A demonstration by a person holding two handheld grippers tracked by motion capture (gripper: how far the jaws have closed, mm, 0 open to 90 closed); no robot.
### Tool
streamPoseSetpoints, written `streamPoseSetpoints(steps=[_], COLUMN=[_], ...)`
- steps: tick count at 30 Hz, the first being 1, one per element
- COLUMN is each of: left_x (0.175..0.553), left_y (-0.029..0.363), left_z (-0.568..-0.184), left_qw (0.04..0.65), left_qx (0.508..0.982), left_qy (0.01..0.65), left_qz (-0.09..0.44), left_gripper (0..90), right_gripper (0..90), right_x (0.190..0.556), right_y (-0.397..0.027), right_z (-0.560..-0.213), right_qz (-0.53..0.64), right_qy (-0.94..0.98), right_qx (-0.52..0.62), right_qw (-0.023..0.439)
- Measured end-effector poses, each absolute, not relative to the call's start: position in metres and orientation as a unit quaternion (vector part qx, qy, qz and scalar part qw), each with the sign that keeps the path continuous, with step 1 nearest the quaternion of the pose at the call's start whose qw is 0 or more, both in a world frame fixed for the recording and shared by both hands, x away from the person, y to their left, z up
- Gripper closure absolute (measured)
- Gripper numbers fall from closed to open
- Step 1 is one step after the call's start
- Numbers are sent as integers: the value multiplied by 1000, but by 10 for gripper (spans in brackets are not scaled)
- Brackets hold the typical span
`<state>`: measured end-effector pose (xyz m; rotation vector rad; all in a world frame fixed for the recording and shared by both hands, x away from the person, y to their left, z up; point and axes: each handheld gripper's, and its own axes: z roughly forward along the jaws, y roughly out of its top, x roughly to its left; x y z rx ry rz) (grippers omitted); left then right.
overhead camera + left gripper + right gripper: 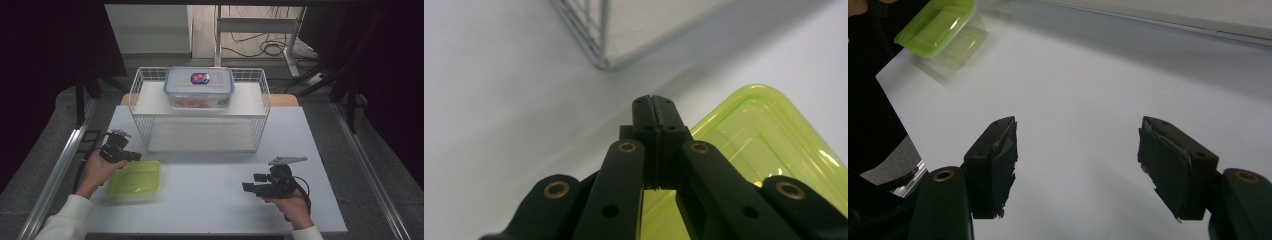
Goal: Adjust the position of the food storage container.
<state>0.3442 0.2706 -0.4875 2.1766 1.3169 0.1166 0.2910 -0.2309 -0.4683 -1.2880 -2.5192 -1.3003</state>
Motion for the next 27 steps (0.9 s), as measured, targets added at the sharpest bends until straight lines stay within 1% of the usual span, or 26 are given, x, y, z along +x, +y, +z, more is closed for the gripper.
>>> streamPoseSetpoints(steps=[3,6,10,14,20,23,27], left_x=[340,334,316,293,266,262,263], left_y=[273,287,312,345,368,369,361], left_z=[-483,-476,-466,-470,-495,-506,-515], left_qw=[301,320,343,333,319,323,327], left_qx=[816,800,776,755,747,746,751], left_qy=[491,504,524,559,580,580,572], left_qz=[54,63,80,87,61,42,24], left_gripper=[900,900,900,900,900,900,900], right_gripper=[321,321,321,321,320,321,321], right_x=[292,291,291,291,291,291,290], right_y=[-232,-233,-234,-234,-234,-235,-238], right_z=[-470,-469,-469,-469,-468,-468,-468], right_qz=[-418,-419,-419,-420,-421,-422,-424], right_qy=[-808,-807,-806,-805,-803,-802,-799], right_qx=[-415,-417,-419,-419,-421,-423,-426], right_qw=[13,13,15,15,17,16,15])
